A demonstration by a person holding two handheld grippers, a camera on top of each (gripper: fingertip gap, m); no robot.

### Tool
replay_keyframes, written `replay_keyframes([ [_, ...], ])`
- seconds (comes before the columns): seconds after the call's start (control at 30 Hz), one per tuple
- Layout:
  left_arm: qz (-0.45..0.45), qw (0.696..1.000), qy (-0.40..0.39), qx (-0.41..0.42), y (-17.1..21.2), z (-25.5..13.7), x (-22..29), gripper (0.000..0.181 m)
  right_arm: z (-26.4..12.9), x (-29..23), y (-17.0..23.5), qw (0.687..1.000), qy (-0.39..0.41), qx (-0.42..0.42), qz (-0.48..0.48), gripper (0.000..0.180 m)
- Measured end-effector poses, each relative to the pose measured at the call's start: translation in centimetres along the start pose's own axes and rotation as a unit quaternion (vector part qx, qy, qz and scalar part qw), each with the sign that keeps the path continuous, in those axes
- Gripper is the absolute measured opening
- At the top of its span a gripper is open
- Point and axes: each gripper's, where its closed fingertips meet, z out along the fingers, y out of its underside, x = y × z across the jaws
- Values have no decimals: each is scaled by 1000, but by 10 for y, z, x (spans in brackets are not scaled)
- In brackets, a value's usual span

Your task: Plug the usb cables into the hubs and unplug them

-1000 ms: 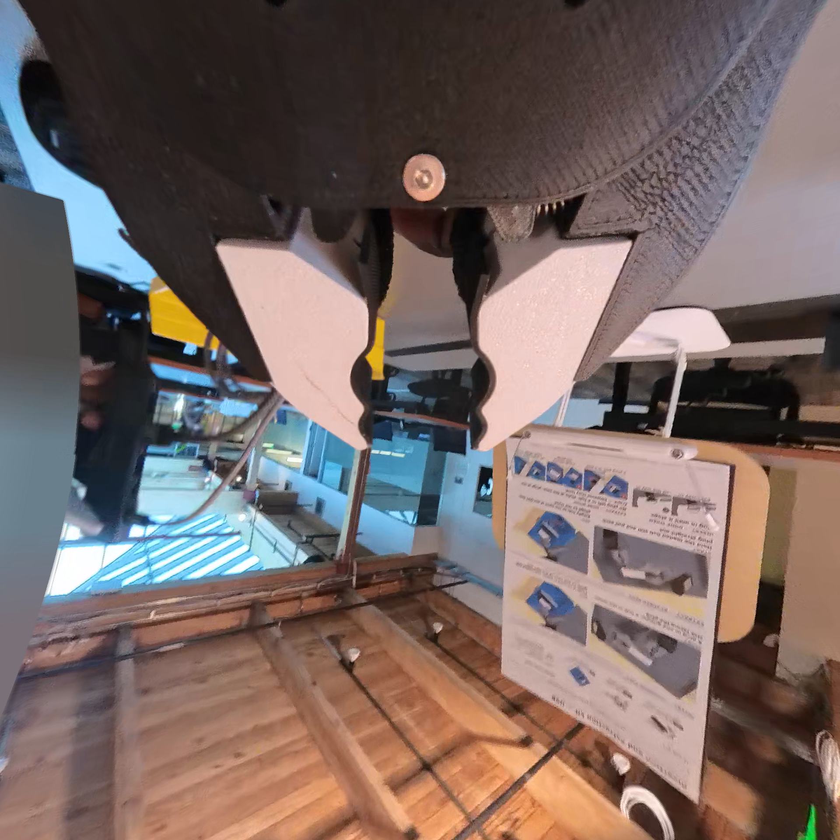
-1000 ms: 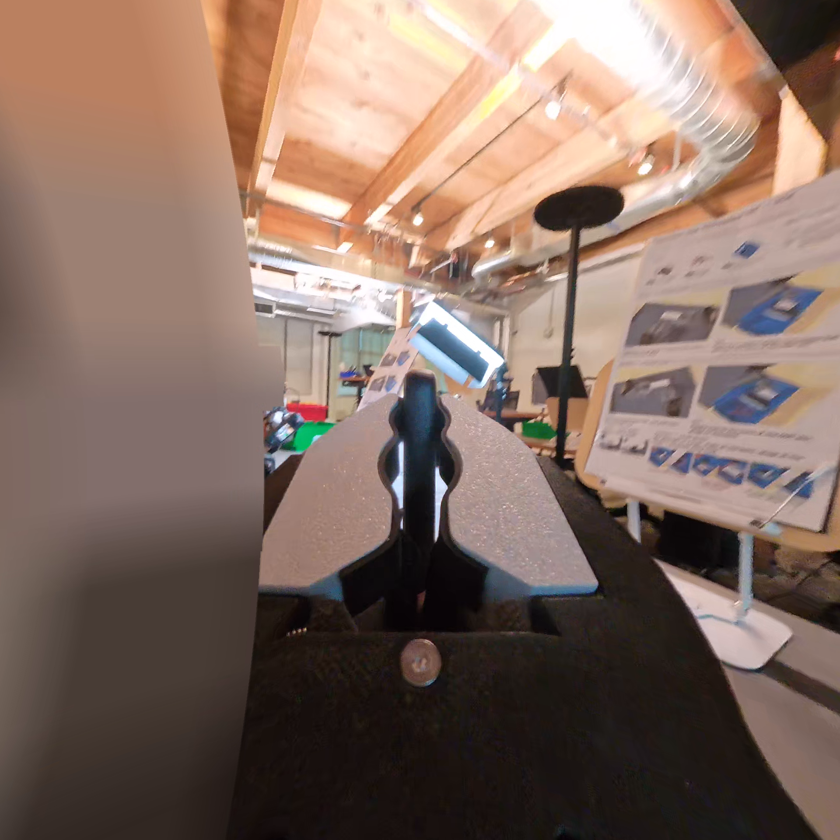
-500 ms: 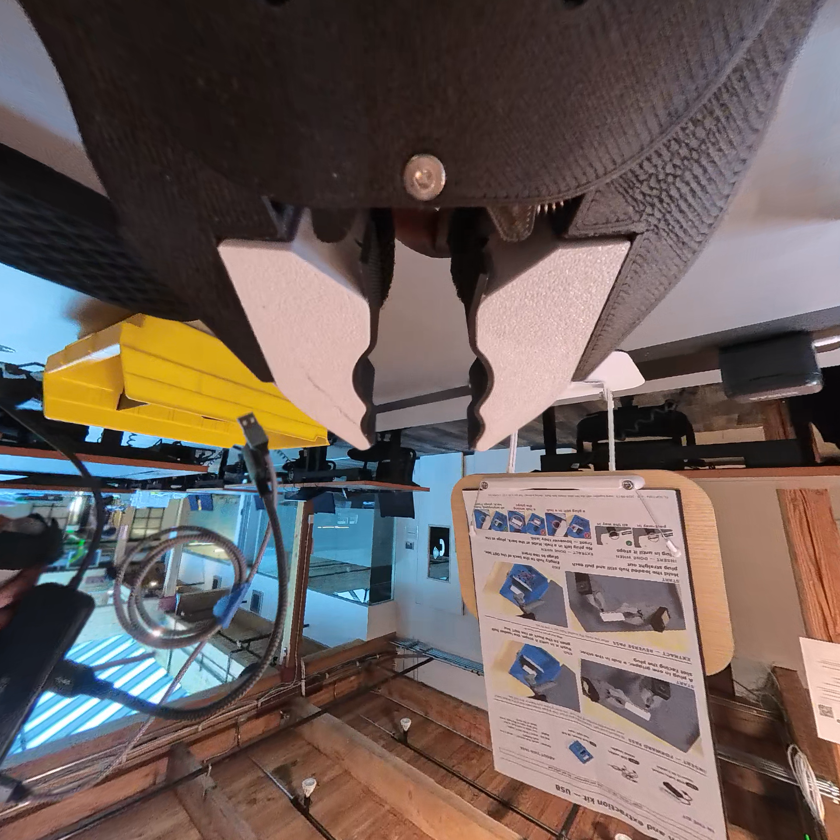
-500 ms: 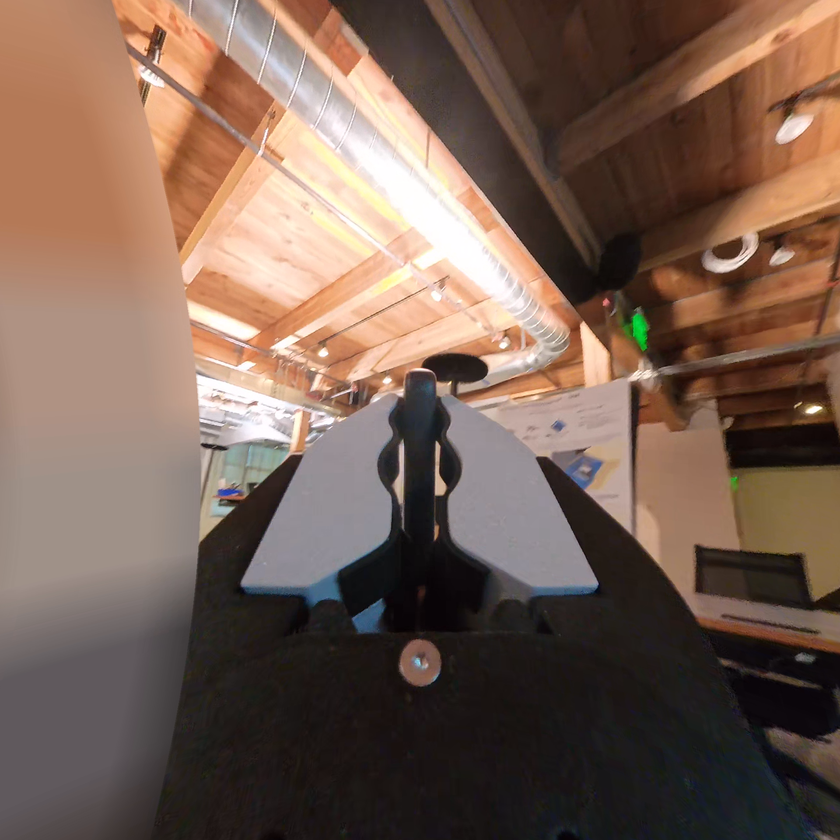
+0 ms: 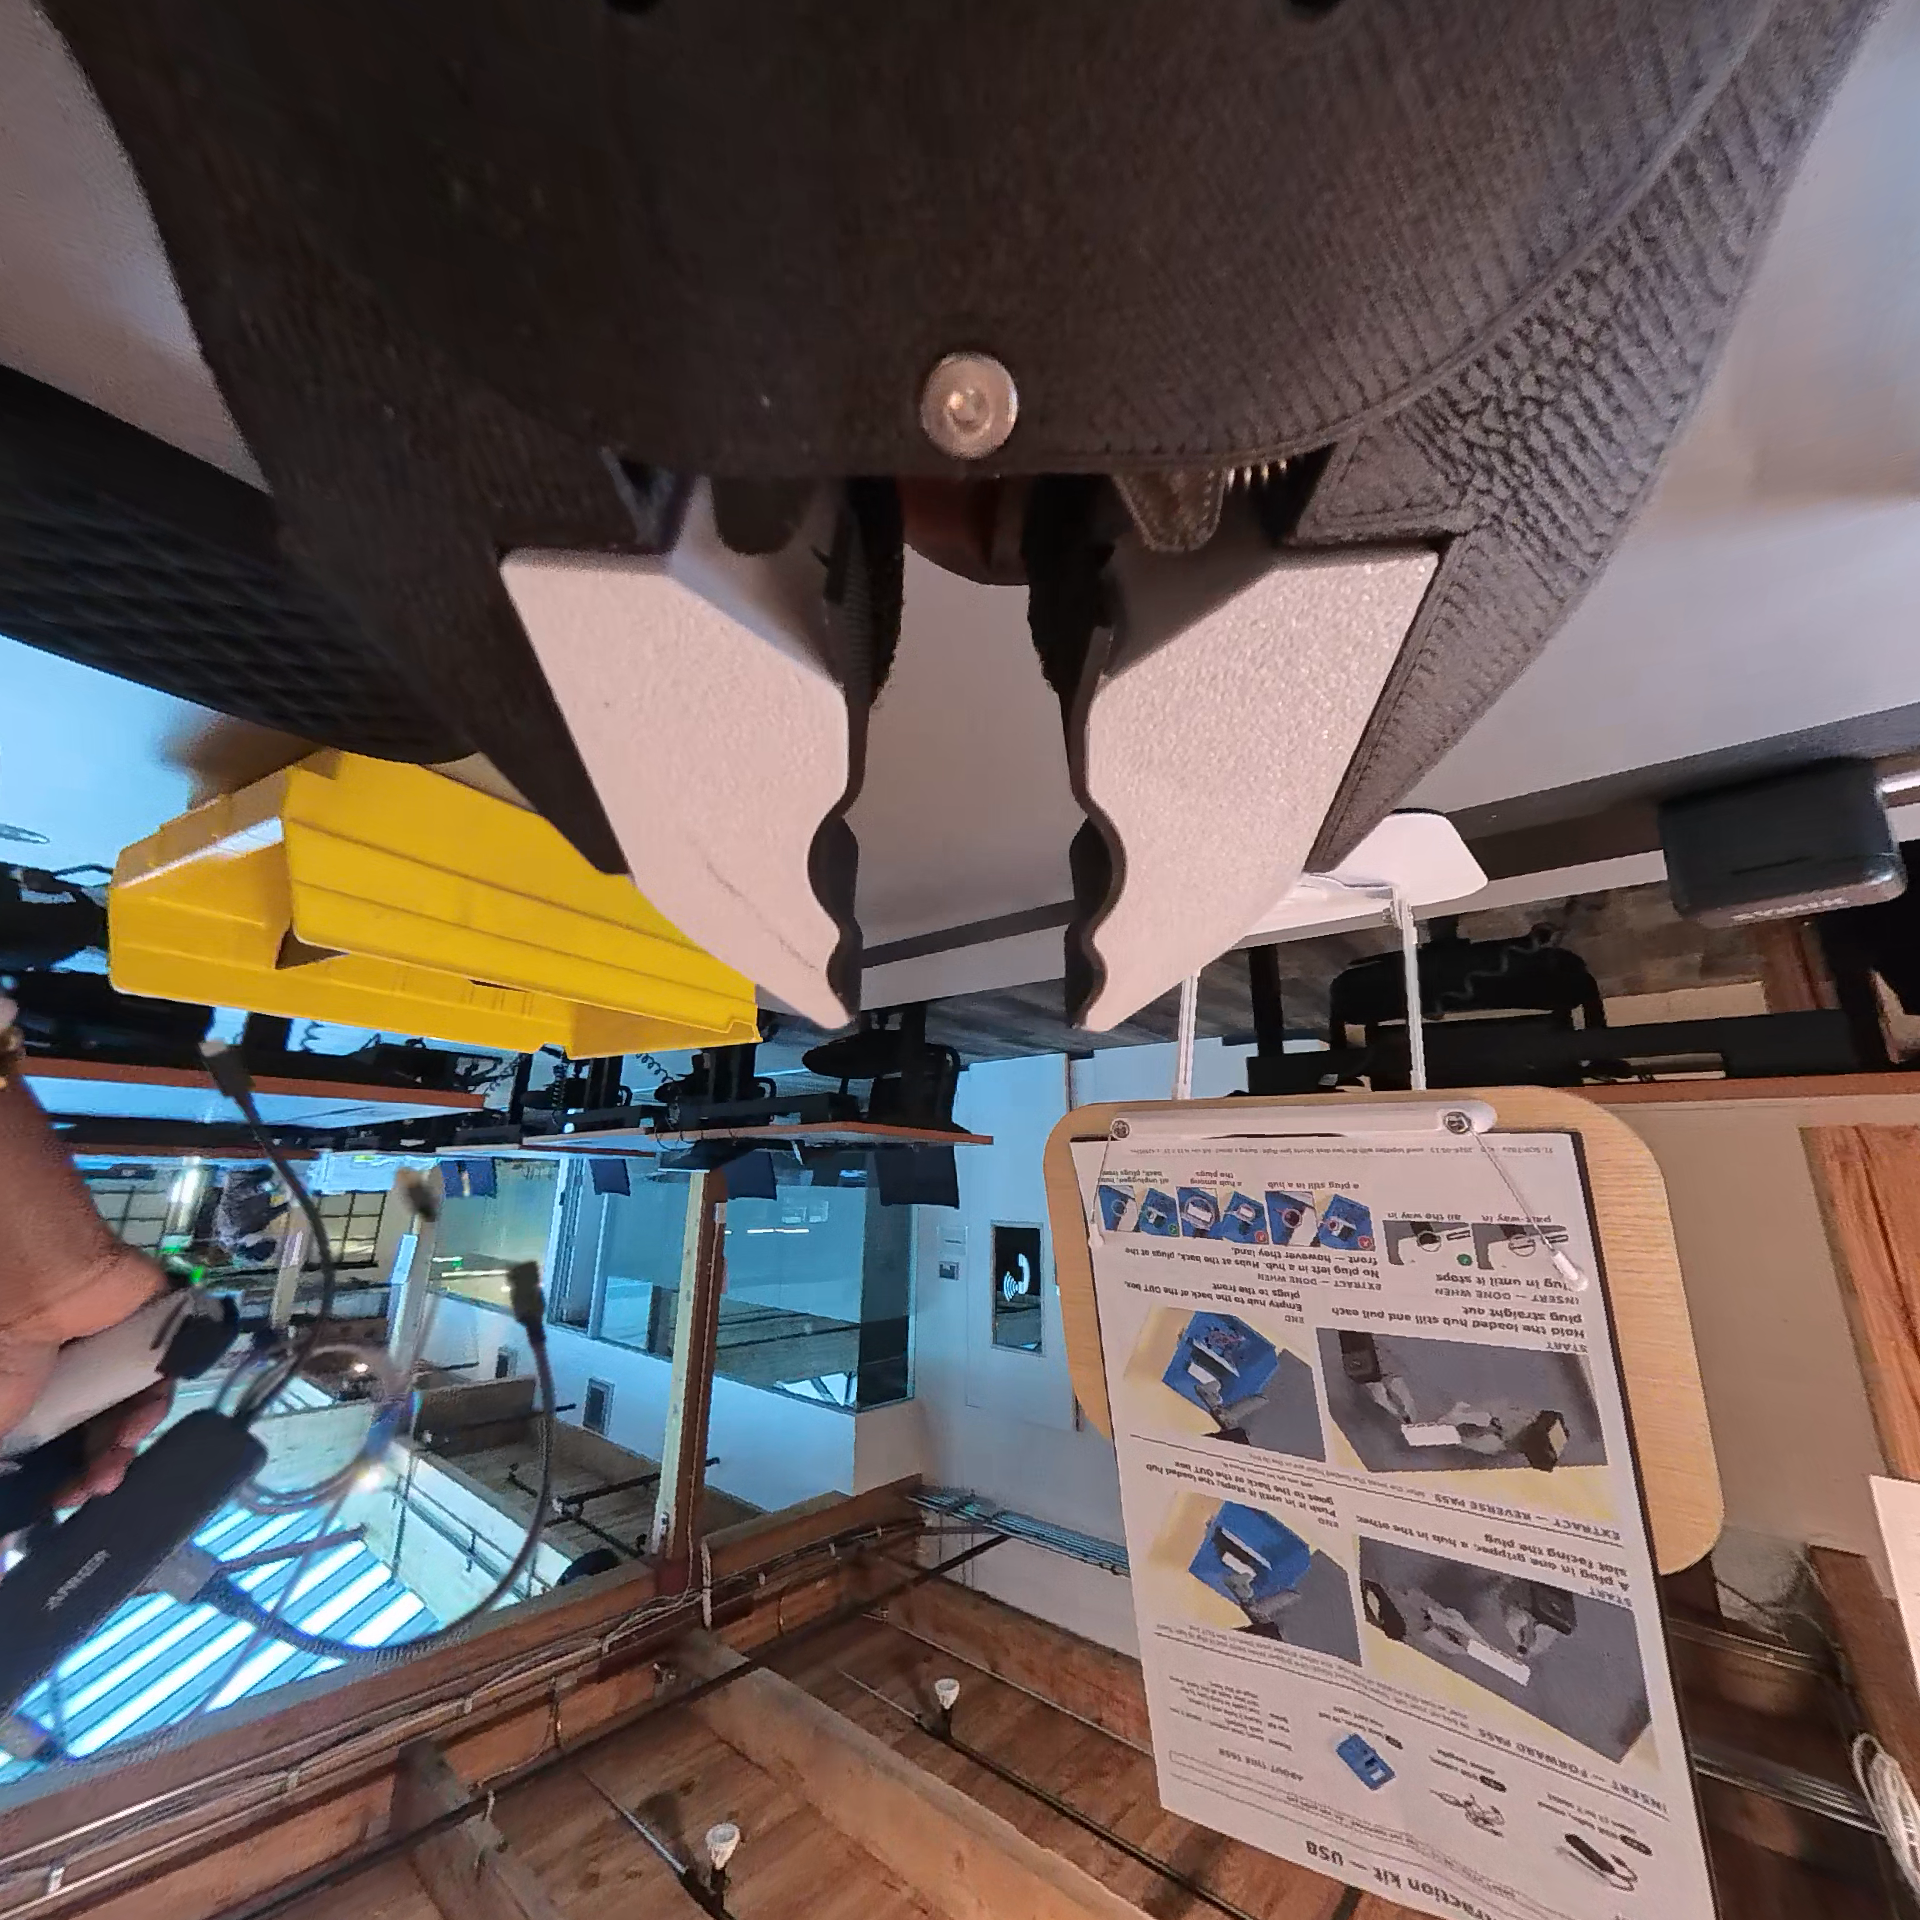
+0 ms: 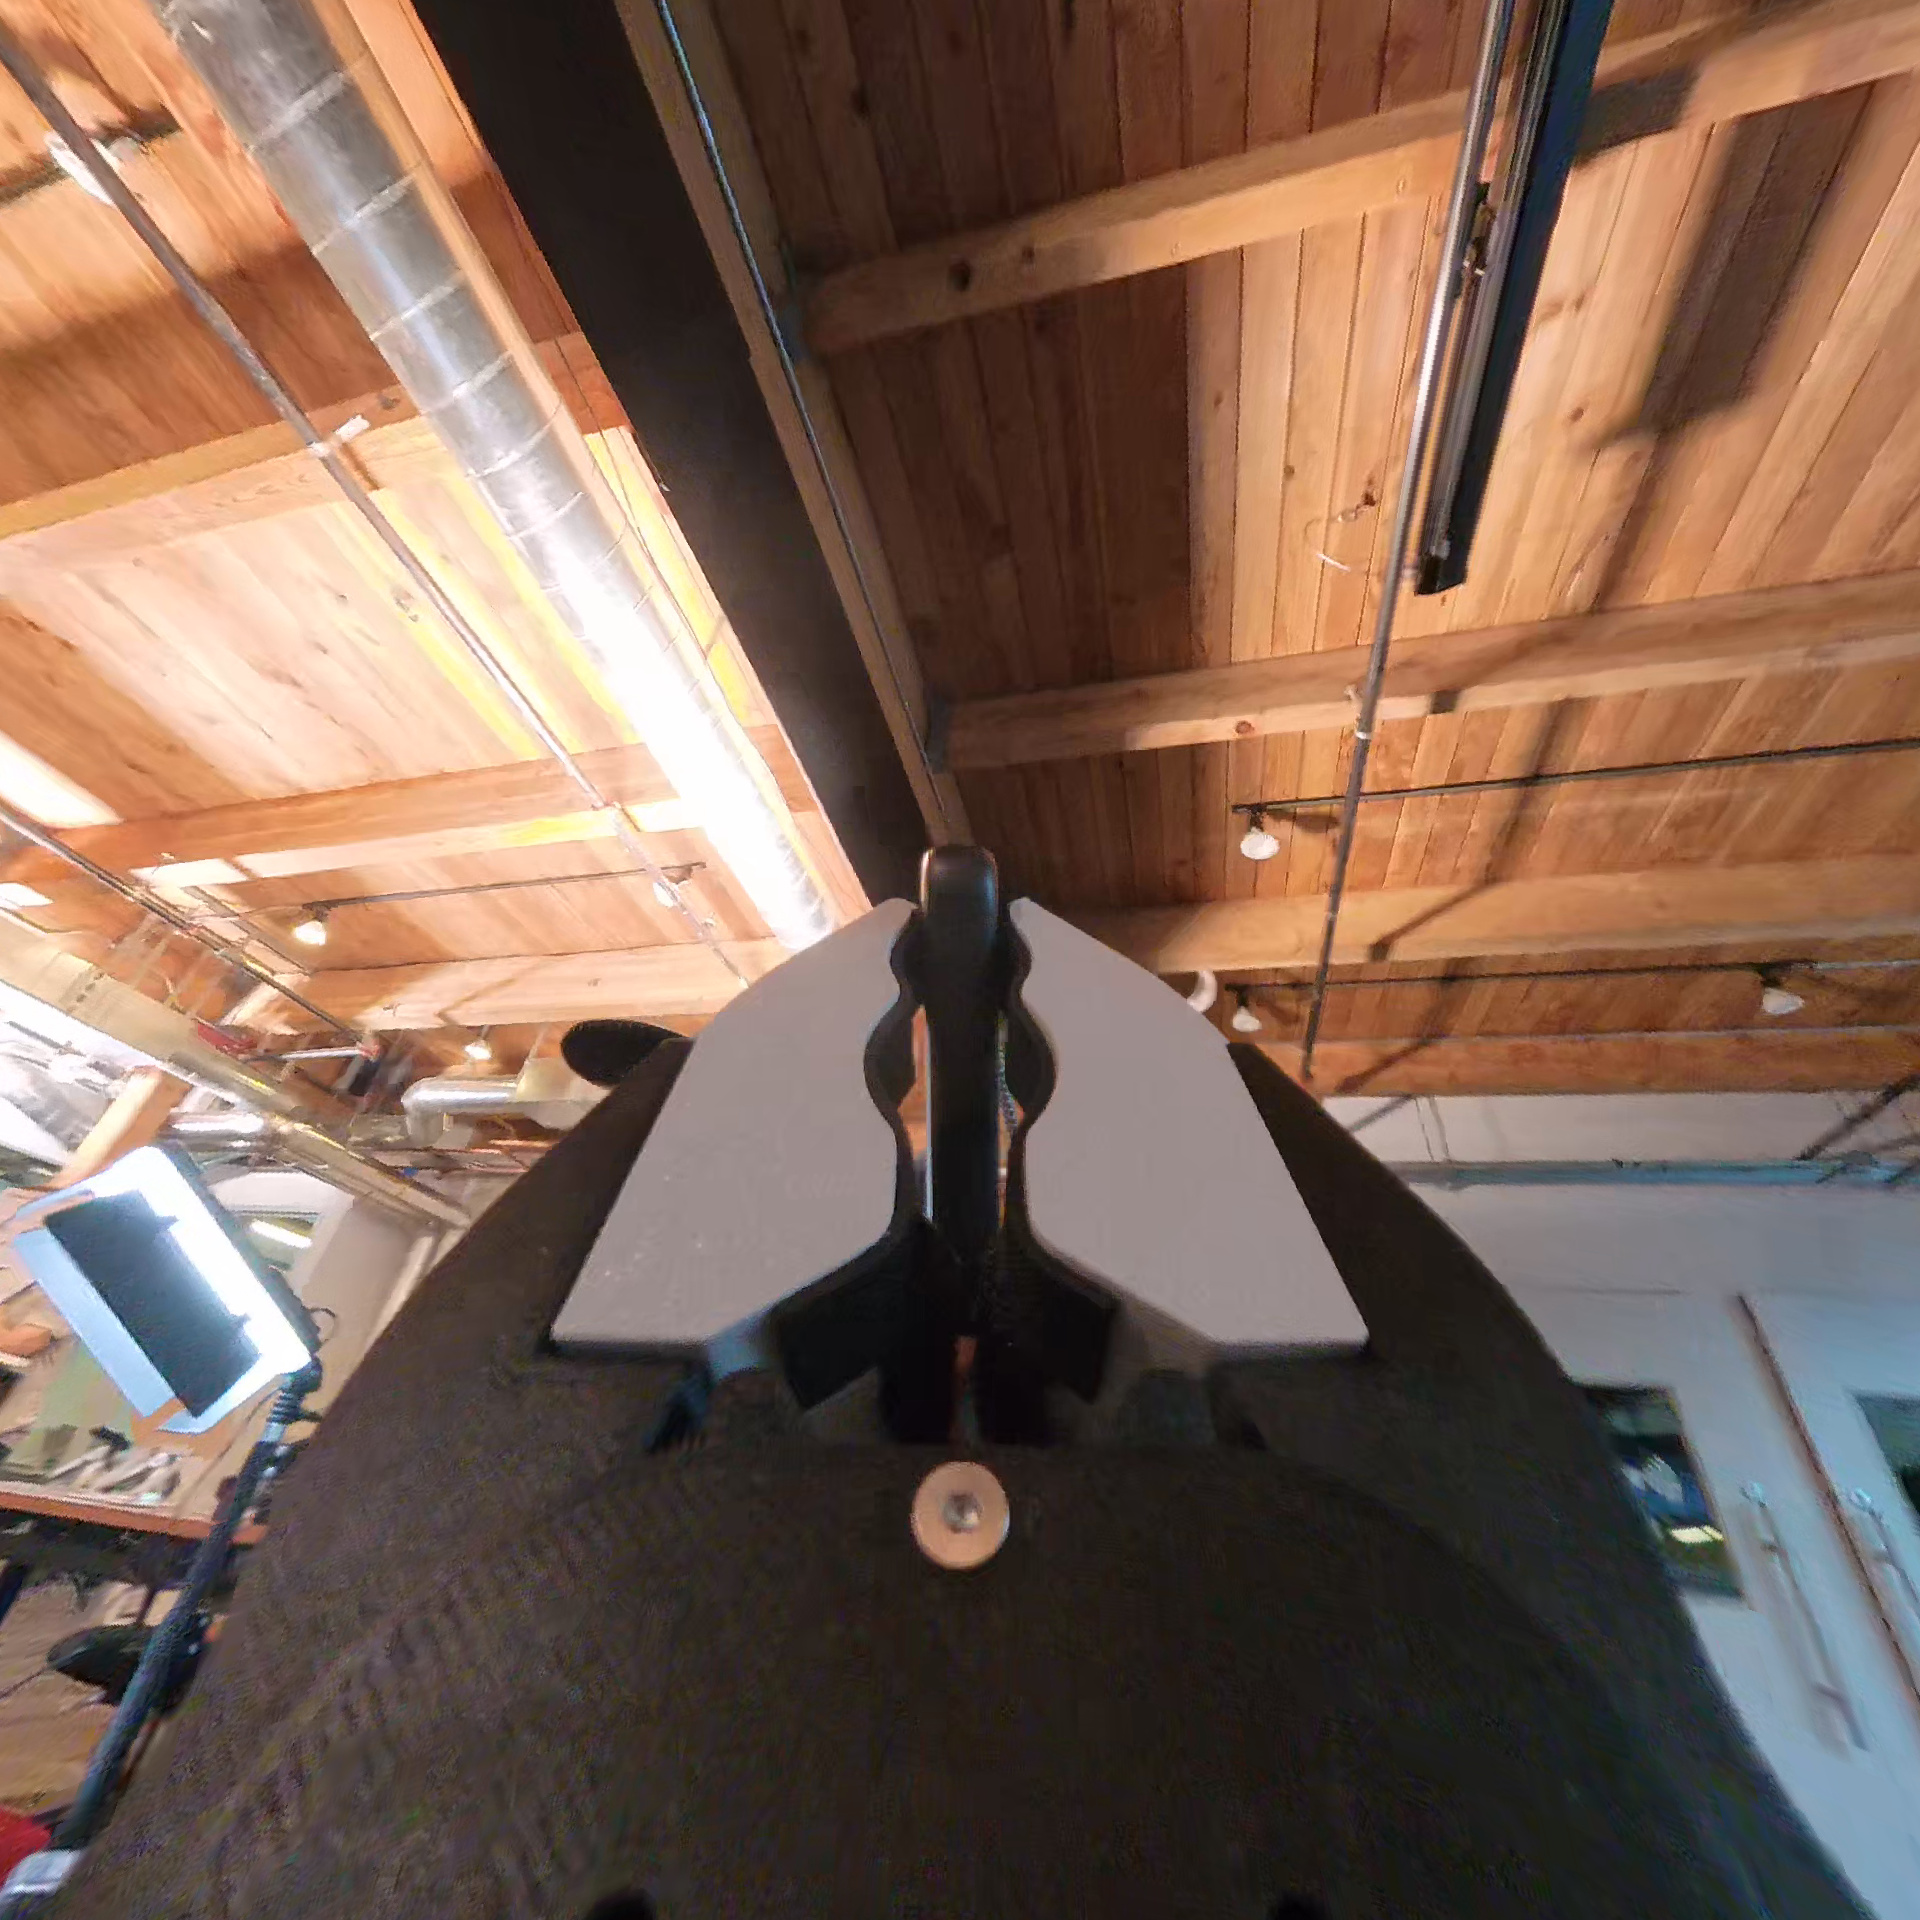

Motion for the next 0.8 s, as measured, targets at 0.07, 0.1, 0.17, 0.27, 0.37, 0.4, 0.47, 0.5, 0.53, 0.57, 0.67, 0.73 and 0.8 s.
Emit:
replay_keyframes([
  [0.07,8,1000,0,-3,1,0,0,38,-5,9,1,1000,-18,19,16,12],
  [0.1,13,1000,-2,-4,1,0,0,38,-8,15,1,999,-16,29,26,12],
  [0.17,21,1000,-3,-5,1,0,1,37,-17,23,4,998,-23,39,46,12],
  [0.27,25,1000,-1,-1,0,1,2,36,-33,29,27,999,-33,-9,40,12],
  [0.37,32,999,9,15,-4,1,5,41,-52,31,61,995,-47,-84,17,12],
  [0.4,31,999,13,18,-5,1,7,44,-57,31,70,993,-51,-102,11,12],
  [0.47,34,999,21,15,-3,2,9,48,-64,33,83,991,-55,-122,13,13],
  [0.5,36,999,21,14,-3,2,10,50,-67,33,87,990,-57,-124,16,13],
  [0.53,41,999,21,15,-3,2,10,51,-69,34,89,990,-59,-125,20,13],
  [0.57,45,999,21,16,-4,2,10,51,-71,34,92,989,-63,-129,23,13],
  [0.67,48,998,22,22,-5,1,11,51,-79,34,104,983,-81,-165,14,13],
  [0.73,44,998,27,21,-5,2,13,51,-88,32,116,973,-91,-213,-8,13],
  [0.8,43,999,30,15,-3,3,14,51,-99,31,129,955,-96,-279,-40,12],
])
